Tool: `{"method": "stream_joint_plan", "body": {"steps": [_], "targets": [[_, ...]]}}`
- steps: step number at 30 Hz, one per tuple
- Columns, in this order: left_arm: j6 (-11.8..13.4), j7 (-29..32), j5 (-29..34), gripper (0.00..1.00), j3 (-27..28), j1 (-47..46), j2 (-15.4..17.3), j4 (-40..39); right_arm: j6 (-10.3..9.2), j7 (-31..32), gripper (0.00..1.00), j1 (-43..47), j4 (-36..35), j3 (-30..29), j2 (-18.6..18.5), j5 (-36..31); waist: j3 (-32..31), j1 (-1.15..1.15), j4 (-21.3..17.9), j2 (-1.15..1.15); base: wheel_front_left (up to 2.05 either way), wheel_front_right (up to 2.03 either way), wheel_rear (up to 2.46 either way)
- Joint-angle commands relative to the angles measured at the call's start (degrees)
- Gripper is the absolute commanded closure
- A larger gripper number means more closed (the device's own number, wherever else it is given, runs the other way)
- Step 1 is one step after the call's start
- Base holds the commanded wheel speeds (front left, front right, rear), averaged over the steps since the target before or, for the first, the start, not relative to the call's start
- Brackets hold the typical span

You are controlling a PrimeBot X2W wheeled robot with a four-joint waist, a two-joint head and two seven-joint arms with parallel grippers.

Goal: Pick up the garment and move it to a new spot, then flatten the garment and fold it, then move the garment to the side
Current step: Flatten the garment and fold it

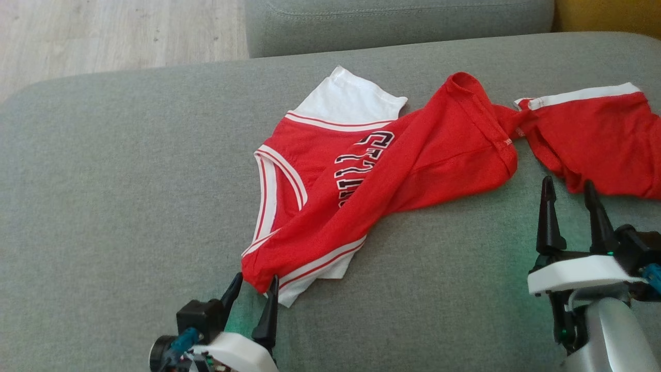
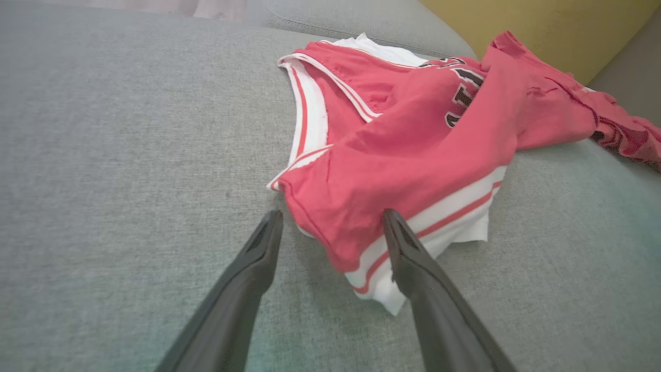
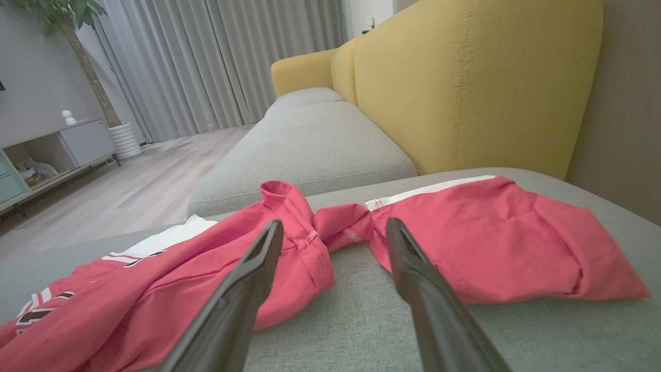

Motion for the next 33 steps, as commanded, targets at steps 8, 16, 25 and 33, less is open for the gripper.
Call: {"method": "stream_joint_plan", "body": {"steps": [8,16,25,33], "targets": [[-0.44,1.31,-1.69,0.84,1.86,-4.25,0.56,-1.8,0.39,-0.62,0.0,-1.65,-1.59,1.18,-0.19,0.42,0.75,0.0,-1.16,0.0,0.0,0.0,0.0],[-4.33,-2.58,-2.03,1.0,0.96,-7.01,2.62,-6.68,0.39,-0.62,0.0,-1.7,-1.11,1.16,-0.19,0.61,0.38,0.0,-1.95,0.0,0.0,0.0,0.0],[-6.63,-7.93,-6.95,1.0,0.96,-7.48,6.31,-19.61,0.39,-0.62,0.0,-1.25,-0.6,0.76,-0.19,1.29,-1.43,0.0,-2.3,0.0,0.0,0.0,0.0],[-6.85,-5.45,-7.82,1.0,1.41,-7.53,11.66,-26.17,0.39,-0.62,0.0,-1.13,-0.4,0.59,-0.19,1.62,-1.1,0.0,-2.01,0.0,0.0,0.0,0.0]]}}
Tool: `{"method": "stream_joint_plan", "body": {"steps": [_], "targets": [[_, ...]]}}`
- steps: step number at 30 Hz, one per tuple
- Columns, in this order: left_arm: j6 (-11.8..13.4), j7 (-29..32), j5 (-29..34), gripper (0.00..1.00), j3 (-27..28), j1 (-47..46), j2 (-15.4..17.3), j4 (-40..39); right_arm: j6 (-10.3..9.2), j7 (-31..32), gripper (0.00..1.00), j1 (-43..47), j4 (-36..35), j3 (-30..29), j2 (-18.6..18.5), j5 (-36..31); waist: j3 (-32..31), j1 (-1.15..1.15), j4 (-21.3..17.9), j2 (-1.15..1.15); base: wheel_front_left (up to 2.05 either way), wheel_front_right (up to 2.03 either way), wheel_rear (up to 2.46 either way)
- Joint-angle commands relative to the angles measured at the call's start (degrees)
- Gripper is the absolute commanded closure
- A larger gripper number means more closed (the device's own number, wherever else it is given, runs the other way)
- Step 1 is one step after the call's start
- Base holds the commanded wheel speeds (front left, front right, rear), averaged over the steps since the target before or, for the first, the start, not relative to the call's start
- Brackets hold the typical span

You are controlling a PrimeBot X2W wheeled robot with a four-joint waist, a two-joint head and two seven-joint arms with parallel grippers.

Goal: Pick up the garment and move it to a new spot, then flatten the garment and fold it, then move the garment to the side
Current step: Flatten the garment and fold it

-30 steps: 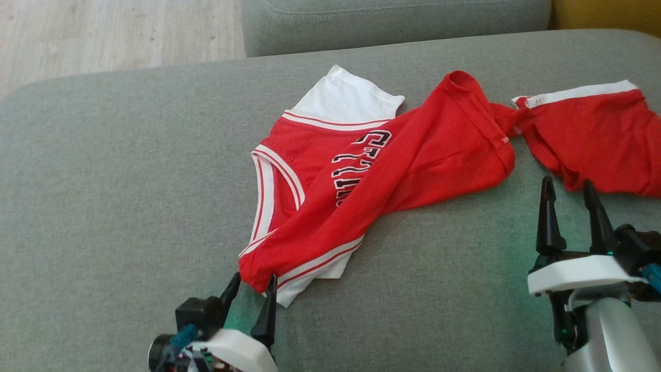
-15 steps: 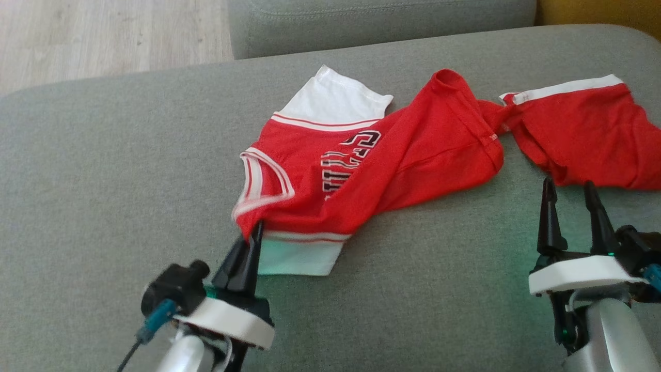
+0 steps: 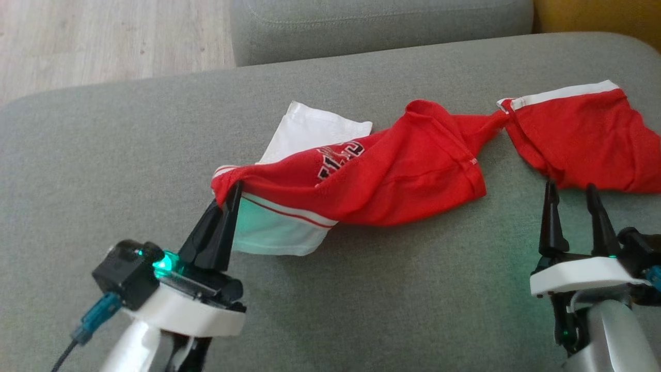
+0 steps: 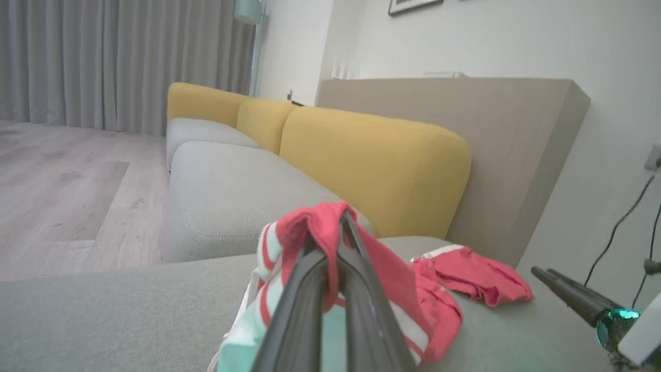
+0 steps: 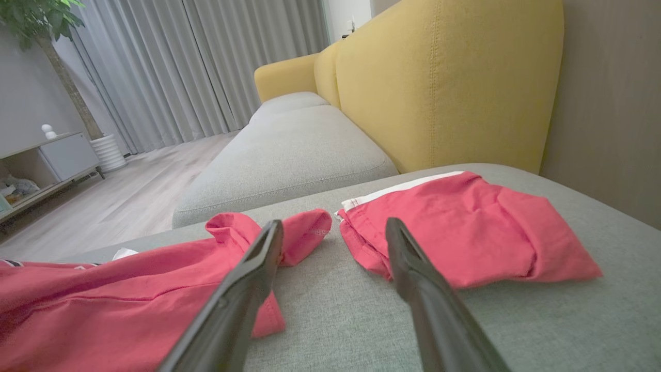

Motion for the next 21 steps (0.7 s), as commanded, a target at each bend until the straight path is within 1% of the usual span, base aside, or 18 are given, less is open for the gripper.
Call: {"method": "stream_joint_plan", "body": {"steps": [1,3,6,10,17,19,20,21], "targets": [[-0.17,0.67,0.62,1.0,2.16,-2.63,1.92,-1.98,0.39,-0.62,0.0,-1.24,-1.6,1.41,-0.19,0.25,0.4,0.0,-0.14,0.0,0.0,0.0,0.0],[-0.18,3.38,1.08,1.0,1.63,-3.97,3.27,-0.69,0.39,-0.62,0.0,-1.64,-1.69,1.82,-0.19,0.31,1.04,0.0,-0.53,0.0,0.0,0.0,0.0],[0.16,7.4,1.66,1.0,1.58,-7.09,5.28,3.48,0.39,-0.62,0.0,-2.39,-1.82,2.51,-0.19,0.46,2.26,0.0,-1.54,0.0,0.0,0.0,0.0],[0.08,9.52,4.7,1.0,0.85,-12.66,8.2,10.9,0.39,-0.62,0.0,-3.38,-2.05,3.05,-0.19,0.73,4.4,0.0,-3.21,0.0,0.0,0.0,0.0],[-0.25,12.1,6.65,1.0,-2.84,-21.38,10.17,25.24,0.39,-0.62,0.0,-4.88,-2.45,3.98,-0.19,1.36,7.23,0.0,-5.36,0.0,0.0,0.0,0.0],[-0.3,12.93,7.02,1.0,-4.05,-23.21,10.26,29.29,0.39,-0.62,0.0,-5.15,-2.62,4.14,-0.19,1.54,7.7,0.0,-5.62,0.0,0.0,0.0,0.0],[-0.32,13.48,7.08,0.93,-4.76,-23.92,10.2,31.14,0.39,-0.62,0.0,-5.25,-2.67,4.13,-0.19,1.6,7.88,0.0,-5.64,0.0,0.0,0.0,0.0],[-0.33,13.84,7.14,0.57,-5.29,-24.63,10.08,32.92,0.39,-0.62,0.0,-5.35,-2.73,4.09,-0.19,1.64,8.02,0.0,-5.62,0.0,0.0,0.0,0.0]]}}
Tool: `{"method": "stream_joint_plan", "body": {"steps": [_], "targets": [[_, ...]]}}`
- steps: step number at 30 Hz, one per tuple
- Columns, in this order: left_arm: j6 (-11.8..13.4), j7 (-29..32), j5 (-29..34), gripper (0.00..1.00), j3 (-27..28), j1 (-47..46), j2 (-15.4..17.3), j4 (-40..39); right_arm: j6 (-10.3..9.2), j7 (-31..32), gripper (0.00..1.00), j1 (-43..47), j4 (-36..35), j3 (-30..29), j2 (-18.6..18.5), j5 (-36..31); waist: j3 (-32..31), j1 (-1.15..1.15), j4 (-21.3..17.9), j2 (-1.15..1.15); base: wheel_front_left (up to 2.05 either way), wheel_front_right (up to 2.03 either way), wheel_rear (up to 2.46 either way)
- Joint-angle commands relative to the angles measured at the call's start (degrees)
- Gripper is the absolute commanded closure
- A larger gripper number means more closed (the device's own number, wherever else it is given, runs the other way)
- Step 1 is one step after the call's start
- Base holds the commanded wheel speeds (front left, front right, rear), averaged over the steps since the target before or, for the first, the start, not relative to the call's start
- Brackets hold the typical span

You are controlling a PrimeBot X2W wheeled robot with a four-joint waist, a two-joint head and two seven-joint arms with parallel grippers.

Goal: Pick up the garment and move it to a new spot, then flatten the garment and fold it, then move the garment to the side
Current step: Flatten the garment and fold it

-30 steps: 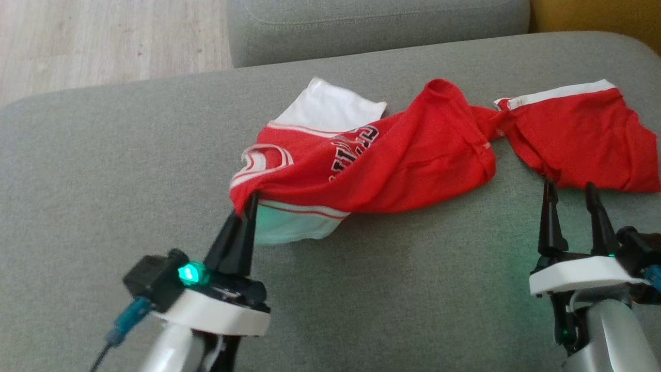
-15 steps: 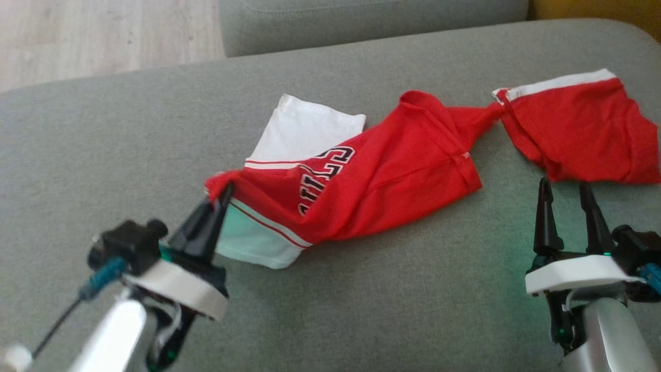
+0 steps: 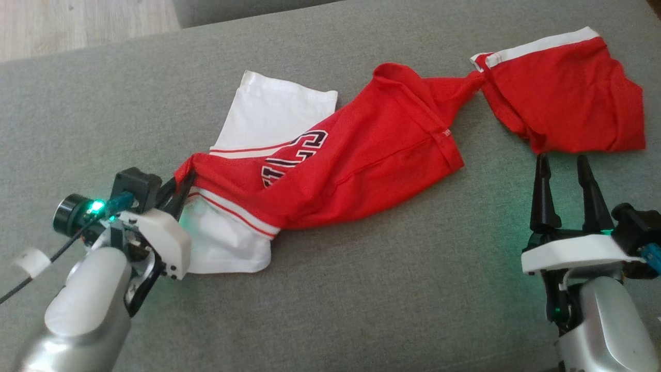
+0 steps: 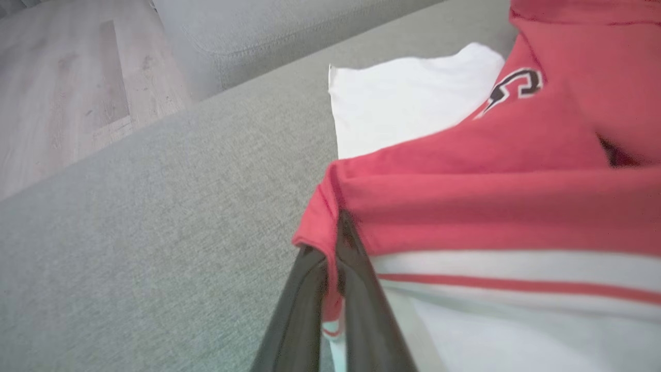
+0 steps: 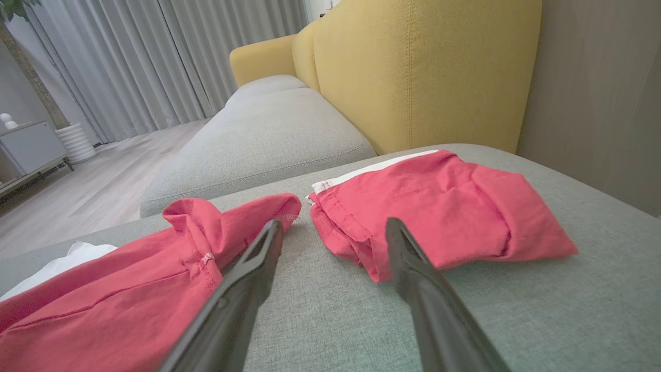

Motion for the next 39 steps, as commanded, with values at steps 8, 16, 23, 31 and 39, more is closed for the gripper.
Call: {"method": "stream_joint_plan", "body": {"steps": [8,16,23,31,39], "targets": [[3.44,-8.35,1.96,0.0,2.28,-5.93,0.0,5.64,0.39,-0.62,0.0,-1.75,-2.95,1.14,-0.21,0.29,-0.64,-0.01,2.79,0.0,0.0,0.0,0.0],[7.57,-16.77,2.36,0.0,3.26,-1.37,-0.68,-2.18,0.39,-0.62,0.0,-0.91,-4.01,0.0,-0.21,-1.35,-3.29,-0.01,7.11,0.0,0.0,0.0,0.0],[12.69,-18.9,1.71,0.0,4.44,4.82,-2.44,-10.54,0.39,-0.62,0.0,0.11,-4.87,-0.26,-0.21,-2.47,-5.05,-0.01,9.95,0.0,0.0,0.0,0.0],[20.56,-21.08,0.72,0.0,8.1,14.78,-7.07,-20.22,0.39,-0.62,0.0,1.84,-4.24,0.01,-0.21,-2.97,-7.08,-0.01,11.48,0.0,0.0,0.0,0.0],[20.14,-21.27,2.13,0.0,9.2,18.53,-9.13,-22.19,0.39,-0.62,0.0,2.0,-4.03,0.57,-0.21,-3.32,-6.92,-0.01,11.33,0.0,0.0,0.0,0.0]]}}
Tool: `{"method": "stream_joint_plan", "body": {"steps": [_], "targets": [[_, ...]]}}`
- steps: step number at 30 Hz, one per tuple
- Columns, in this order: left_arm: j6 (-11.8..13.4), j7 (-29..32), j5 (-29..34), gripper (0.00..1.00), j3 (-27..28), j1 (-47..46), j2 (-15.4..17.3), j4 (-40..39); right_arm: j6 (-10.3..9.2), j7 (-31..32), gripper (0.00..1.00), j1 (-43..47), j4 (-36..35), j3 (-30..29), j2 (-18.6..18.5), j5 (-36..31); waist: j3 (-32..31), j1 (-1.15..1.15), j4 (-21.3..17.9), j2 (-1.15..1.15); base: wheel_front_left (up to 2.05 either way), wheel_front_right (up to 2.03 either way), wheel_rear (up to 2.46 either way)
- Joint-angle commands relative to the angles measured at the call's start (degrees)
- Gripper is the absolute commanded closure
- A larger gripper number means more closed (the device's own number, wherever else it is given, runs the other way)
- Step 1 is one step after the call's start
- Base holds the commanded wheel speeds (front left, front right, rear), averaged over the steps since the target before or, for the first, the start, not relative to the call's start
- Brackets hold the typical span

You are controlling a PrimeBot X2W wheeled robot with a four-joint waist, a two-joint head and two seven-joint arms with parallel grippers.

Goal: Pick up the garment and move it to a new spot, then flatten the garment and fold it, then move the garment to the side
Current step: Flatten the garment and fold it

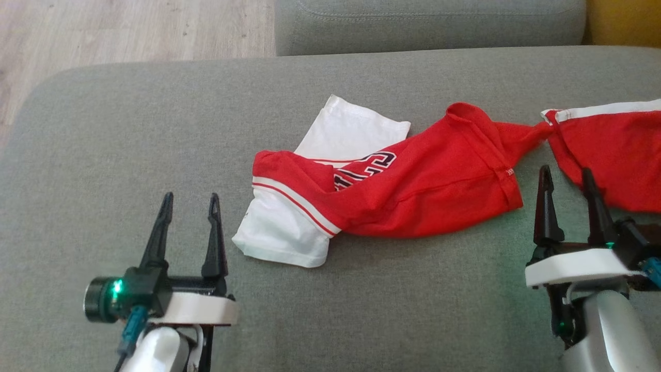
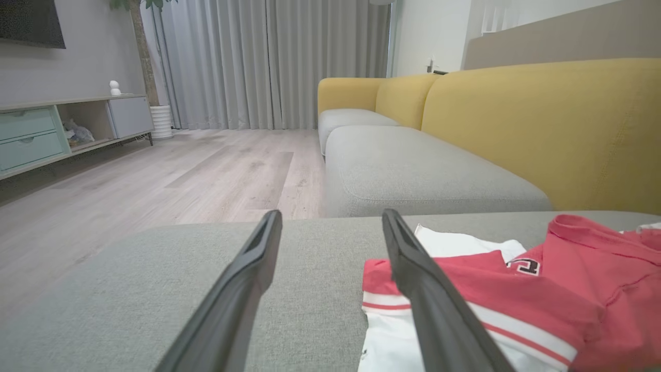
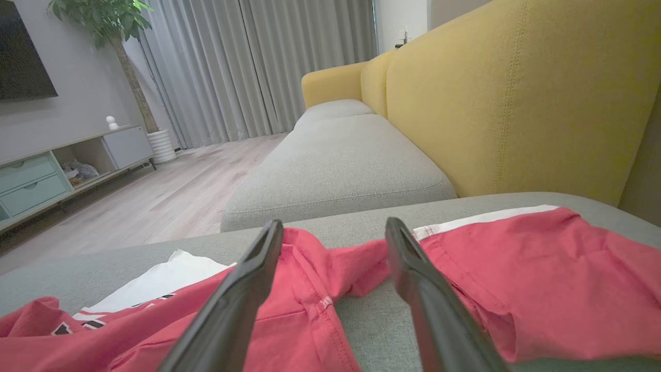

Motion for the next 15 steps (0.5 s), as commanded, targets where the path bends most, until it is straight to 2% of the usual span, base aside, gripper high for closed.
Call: {"method": "stream_joint_plan", "body": {"steps": [1,5,11,15], "targets": [[-0.41,-0.5,0.43,0.0,1.64,-2.23,0.51,-0.54,0.39,-0.62,0.0,-1.1,-1.66,1.56,-0.21,-0.57,0.2,0.01,-0.11,0.0,0.0,0.0,0.0],[-2.35,2.2,0.15,0.0,-0.18,-3.39,0.81,3.74,0.39,-0.62,0.0,-1.49,-1.71,1.82,-0.21,-0.62,1.01,0.01,-0.59,0.0,0.0,0.0,0.0],[-5.2,9.77,-0.58,0.0,-2.74,-6.18,1.51,11.85,0.39,-0.62,0.0,-2.09,-1.37,2.48,-0.21,-0.35,2.41,0.01,-2.12,0.0,0.0,0.0,0.0],[-5.31,12.31,-0.78,0.0,-3.17,-7.48,1.73,15.59,0.39,-0.62,0.0,-2.51,-1.26,2.32,-0.21,-0.19,3.38,0.01,-3.25,0.0,0.0,0.0,0.0]]}}
